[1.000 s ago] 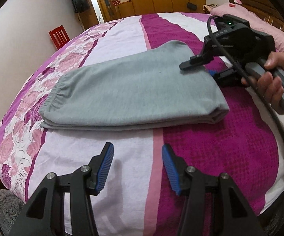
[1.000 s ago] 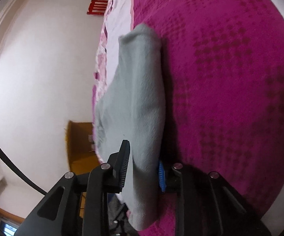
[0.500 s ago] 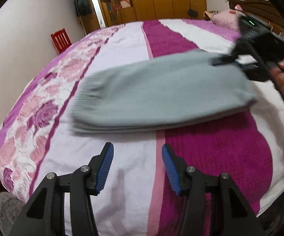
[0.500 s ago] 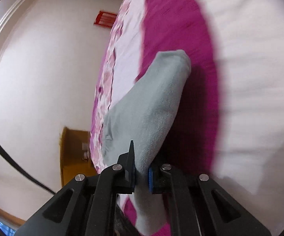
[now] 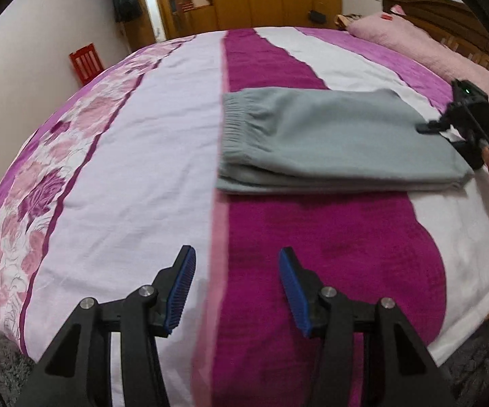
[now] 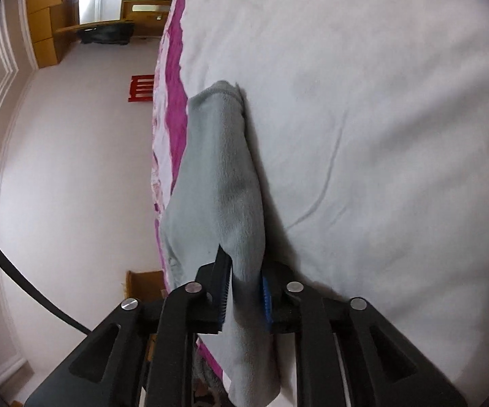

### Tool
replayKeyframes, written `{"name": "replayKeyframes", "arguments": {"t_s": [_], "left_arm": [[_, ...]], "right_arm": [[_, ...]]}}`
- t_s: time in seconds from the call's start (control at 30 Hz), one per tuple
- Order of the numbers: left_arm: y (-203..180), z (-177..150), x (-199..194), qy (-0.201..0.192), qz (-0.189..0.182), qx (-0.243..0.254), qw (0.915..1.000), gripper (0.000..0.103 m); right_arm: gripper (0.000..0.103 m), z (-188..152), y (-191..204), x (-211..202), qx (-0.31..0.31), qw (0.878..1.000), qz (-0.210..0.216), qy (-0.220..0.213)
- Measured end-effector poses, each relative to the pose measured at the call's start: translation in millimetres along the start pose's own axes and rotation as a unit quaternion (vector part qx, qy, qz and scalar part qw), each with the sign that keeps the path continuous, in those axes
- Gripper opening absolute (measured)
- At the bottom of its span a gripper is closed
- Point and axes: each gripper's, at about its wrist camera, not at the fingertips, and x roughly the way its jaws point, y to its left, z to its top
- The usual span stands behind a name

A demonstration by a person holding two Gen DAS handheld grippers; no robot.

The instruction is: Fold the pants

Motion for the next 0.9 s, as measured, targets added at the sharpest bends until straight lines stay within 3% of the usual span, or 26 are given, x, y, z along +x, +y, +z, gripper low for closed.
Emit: {"name": "replayKeyframes", "arguments": {"t_s": [0.27, 0.4, 0.53, 0.7, 0.9], "left_arm": [[-13.0, 7.8, -6.6, -0.023, -0.018, 0.021, 0.9993, 0.054], [-19.2, 22.5, -4.0, -0.017, -0.055, 0.016, 0.9982, 0.054], [-27.5, 46.9, -2.4, -0.019, -0.09, 0.006, 0.9957, 0.054], [-50.8, 81.6, 2.0, -0.038, -0.103, 0.036, 0.9933, 0.054], [-76.4, 94.0, 4.6, -0.034, -0.132, 0.036, 0.9901, 0.054]], "right_arm": [[0.022, -33.4, -7.8, -17.2, -0.001, 1.0, -0.009, -0.028], [0.023, -50.1, -11.5, -19.4, 0.039, 0.997, 0.0, -0.064], [0.023, -61.8, -13.6, -14.2, 0.042, 0.998, 0.0, -0.044], [0.023, -68.1, -20.6, -15.3, 0.019, 0.999, 0.03, -0.024], [0.023, -76.6, -22.4, -8.9, 0.023, 0.998, 0.047, -0.017]]}}
